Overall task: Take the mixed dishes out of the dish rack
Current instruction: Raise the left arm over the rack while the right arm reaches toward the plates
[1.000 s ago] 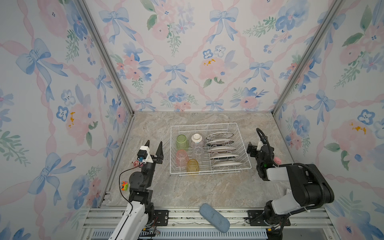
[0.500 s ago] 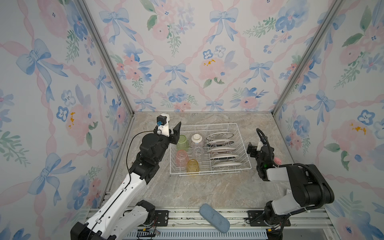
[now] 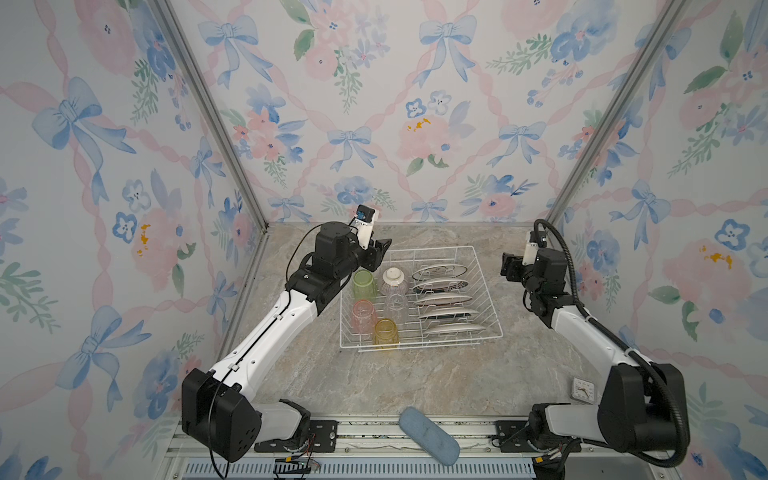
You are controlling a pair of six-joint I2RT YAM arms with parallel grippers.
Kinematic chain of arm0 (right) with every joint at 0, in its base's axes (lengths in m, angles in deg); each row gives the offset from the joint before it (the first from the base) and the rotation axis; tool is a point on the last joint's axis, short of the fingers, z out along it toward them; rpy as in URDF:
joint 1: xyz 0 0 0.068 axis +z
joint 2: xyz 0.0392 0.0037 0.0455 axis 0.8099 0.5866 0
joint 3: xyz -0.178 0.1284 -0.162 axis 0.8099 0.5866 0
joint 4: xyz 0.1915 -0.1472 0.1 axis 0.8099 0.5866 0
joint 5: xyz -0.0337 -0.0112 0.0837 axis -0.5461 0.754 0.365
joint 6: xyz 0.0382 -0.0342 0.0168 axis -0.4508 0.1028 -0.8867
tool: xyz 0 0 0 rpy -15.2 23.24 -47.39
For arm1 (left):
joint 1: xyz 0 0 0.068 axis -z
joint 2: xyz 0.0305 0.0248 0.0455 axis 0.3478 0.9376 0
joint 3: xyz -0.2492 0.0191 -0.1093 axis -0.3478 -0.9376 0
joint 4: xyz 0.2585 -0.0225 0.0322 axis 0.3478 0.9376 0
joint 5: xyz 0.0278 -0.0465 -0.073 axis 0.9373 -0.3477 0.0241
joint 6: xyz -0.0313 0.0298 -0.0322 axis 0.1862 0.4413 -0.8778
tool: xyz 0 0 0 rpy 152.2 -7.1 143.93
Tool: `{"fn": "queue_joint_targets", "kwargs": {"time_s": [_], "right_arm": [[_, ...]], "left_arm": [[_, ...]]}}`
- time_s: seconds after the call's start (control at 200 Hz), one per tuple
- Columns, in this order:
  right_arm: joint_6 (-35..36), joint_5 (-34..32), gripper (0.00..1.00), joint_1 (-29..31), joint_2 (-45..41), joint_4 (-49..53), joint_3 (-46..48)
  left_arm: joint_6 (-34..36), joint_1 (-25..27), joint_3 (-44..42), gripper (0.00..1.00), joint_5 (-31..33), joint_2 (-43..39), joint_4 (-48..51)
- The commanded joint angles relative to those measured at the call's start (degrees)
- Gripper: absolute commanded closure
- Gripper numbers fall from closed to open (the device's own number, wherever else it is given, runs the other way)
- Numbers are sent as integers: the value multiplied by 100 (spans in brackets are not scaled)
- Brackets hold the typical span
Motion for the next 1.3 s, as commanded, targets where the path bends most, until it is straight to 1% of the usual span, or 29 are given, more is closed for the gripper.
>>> {"fn": "queue_joint_targets", "kwargs": {"time_s": [0.0, 0.08, 0.16, 0.27, 0.315, 0.39, 0.425, 0.47, 0.515, 0.58, 0.68, 0.73, 0.81, 0.885, 0.935, 0.98, 1.03, 1.055, 1.12, 1.175, 1.295], "right_arm": [[-462, 969, 20, 142, -556, 1994, -353], [-464, 1007, 19, 389, -869, 2493, -463], [-519, 1140, 18, 638, -1101, 2898, -494], [-657, 1316, 19, 981, -1440, 3092, -381], [-702, 1316, 19, 1110, -1569, 3131, -343], [-731, 1217, 18, 1273, -1708, 3226, -342], [-737, 1157, 18, 1312, -1749, 3279, -352], [-737, 1137, 18, 1338, -1791, 3316, -347], [-749, 1119, 19, 1334, -1830, 3346, -329], [-746, 1112, 19, 1338, -1876, 3390, -312], [-745, 1123, 19, 1351, -1948, 3410, -264], [-750, 1101, 19, 1352, -1980, 3420, -254], [-737, 1067, 18, 1352, -2029, 3427, -255], [-724, 1057, 18, 1352, -2073, 3446, -272], [-710, 1052, 18, 1352, -2100, 3447, -281], [-702, 1031, 17, 1352, -2119, 3445, -285], [-684, 1005, 17, 1352, -2136, 3465, -290], [-670, 982, 17, 1352, -2143, 3477, -297], [-649, 957, 16, 1352, -2156, 3515, -306], [-633, 939, 16, 1352, -2171, 3524, -307], [-638, 922, 16, 1343, -2197, 3511, -283]], "left_arm": [[114, 190, 161, 53, -434, 89, 113], [263, 420, 194, 66, -315, 162, 131], [402, 604, 263, 73, -344, 322, 124], [710, 884, 398, 77, 194, 634, 135], [841, 985, 518, 75, 421, 788, 181], [1060, 1168, 730, 64, 796, 1052, 229], [1160, 1232, 894, 58, 870, 1203, 320], [1232, 1256, 1200, 52, 777, 1465, 599], [1329, 1267, 1526, 54, 701, 1742, 870], [1417, 1281, 1916, 54, 710, 2079, 1092], [1593, 1262, 2283, 55, 530, 2428, 1231], [1661, 1241, 2637, 56, 376, 2653, 1509], [1885, 1273, 3185, 57, 329, 3056, 1997], [2089, 1311, 3480, 57, 259, 3251, 2187], [2188, 1315, 3685, 56, 89, 3372, 2321], [2310, 1328, 3871, 55, -97, 3481, 2592], [2463, 1378, 4063, 55, -100, 3607, 2839], [2550, 1425, 4119, 55, -38, 3672, 2929], [2786, 1558, 4072, 50, 261, 3718, 2966], [2918, 1647, 4025, 49, 435, 3752, 2966], [2962, 1684, 4061, 51, 300, 3815, 3007]]}}
